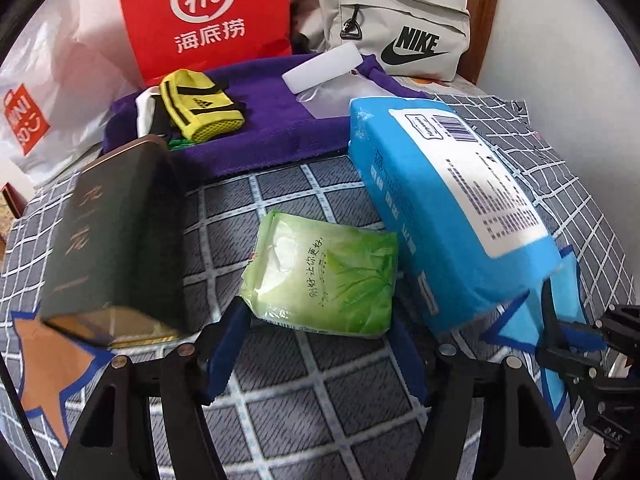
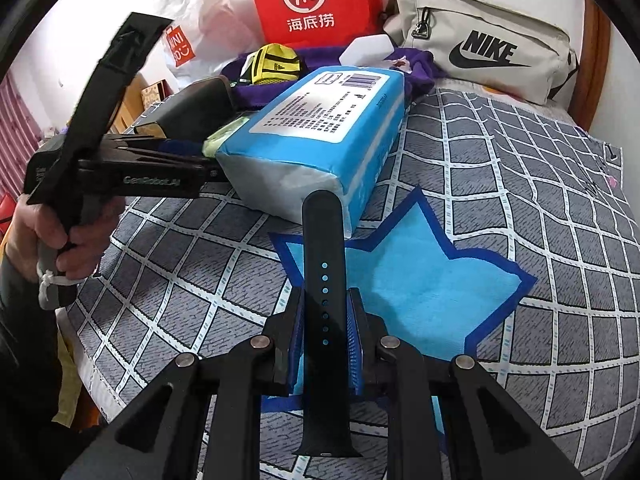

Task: Organize soft objects
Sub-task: 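Grasp the green leaf-print packet with the left tool while the right tool holds the strap, then carry the green packet and black strap over the purple towel with both tools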

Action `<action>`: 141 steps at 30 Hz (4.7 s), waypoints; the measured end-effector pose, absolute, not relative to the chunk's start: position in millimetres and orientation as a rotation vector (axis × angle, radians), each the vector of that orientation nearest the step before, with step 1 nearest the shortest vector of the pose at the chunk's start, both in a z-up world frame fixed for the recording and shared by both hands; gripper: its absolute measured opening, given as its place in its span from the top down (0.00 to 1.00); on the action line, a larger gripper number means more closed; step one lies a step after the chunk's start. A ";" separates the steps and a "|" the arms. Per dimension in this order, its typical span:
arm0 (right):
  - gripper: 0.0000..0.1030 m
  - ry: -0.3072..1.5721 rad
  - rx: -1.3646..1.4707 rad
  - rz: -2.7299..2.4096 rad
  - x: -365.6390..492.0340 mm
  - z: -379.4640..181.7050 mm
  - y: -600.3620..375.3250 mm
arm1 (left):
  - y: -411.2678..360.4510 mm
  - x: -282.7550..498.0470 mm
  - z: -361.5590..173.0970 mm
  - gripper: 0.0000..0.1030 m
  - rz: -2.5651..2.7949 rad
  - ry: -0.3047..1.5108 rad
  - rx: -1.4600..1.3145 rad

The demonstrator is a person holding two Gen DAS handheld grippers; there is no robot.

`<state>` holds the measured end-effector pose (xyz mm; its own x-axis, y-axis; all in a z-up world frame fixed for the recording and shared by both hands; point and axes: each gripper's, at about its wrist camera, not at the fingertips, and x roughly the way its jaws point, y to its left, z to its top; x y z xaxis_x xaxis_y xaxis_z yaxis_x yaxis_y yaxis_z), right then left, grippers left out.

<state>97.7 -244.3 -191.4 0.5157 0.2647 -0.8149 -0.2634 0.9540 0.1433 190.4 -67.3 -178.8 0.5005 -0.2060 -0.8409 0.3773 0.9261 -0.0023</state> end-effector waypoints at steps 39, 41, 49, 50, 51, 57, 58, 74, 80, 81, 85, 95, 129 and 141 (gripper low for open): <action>0.81 0.859 -0.001 0.323 79.2 -110.1 -207.6 | 36.1 115.6 -86.1 0.43 -0.211 0.842 -0.068; 0.81 0.851 -0.002 0.325 82.1 -103.7 -206.7 | 38.4 117.9 -80.0 0.43 -0.215 0.833 -0.076; 0.81 0.807 -0.014 0.335 98.7 -75.7 -203.2 | 42.0 129.6 -54.4 0.43 -0.205 0.792 -0.089; 0.81 0.802 -0.016 0.335 101.2 -72.9 -203.0 | 41.9 132.1 -50.3 0.43 -0.205 0.785 -0.087; 0.81 0.799 -0.017 0.335 104.0 -70.1 -202.8 | 41.4 134.1 -47.5 0.43 -0.205 0.781 -0.086; 0.81 0.778 -0.026 0.328 119.7 -56.3 -203.7 | 39.1 149.9 -35.8 0.43 -0.206 0.769 -0.079; 0.81 0.776 -0.027 0.328 122.4 -54.4 -203.8 | 38.8 151.7 -34.8 0.43 -0.206 0.768 -0.078; 0.81 0.751 -0.016 0.326 174.2 -42.4 -205.9 | 31.2 193.3 -17.4 0.43 -0.197 0.760 -0.059; 0.81 0.749 -0.010 0.319 189.6 -42.0 -211.7 | 27.0 207.1 -14.8 0.43 -0.197 0.757 -0.055; 0.81 0.749 -0.011 0.317 191.5 -42.3 -212.4 | 26.5 209.9 -15.5 0.43 -0.196 0.757 -0.055; 0.81 0.752 -0.011 0.308 201.9 -45.3 -216.4 | 26.8 220.2 -19.7 0.43 -0.191 0.767 -0.059; 0.81 0.757 -0.001 0.298 226.4 -50.7 -217.6 | 31.9 240.9 -21.8 0.43 -0.187 0.774 -0.073; 0.81 0.779 -0.006 0.310 287.8 -60.2 -203.6 | 23.3 294.7 -24.4 0.43 -0.193 0.783 -0.091; 0.81 0.789 -0.007 0.306 299.5 -66.9 -201.5 | 22.8 308.0 -34.4 0.43 -0.198 0.800 -0.102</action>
<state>299.5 -201.5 -66.9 0.6626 0.2681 -0.6994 -0.2733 0.9559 0.1075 308.0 22.8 -34.4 0.6795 -0.2146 -0.7016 0.1374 0.9766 -0.1656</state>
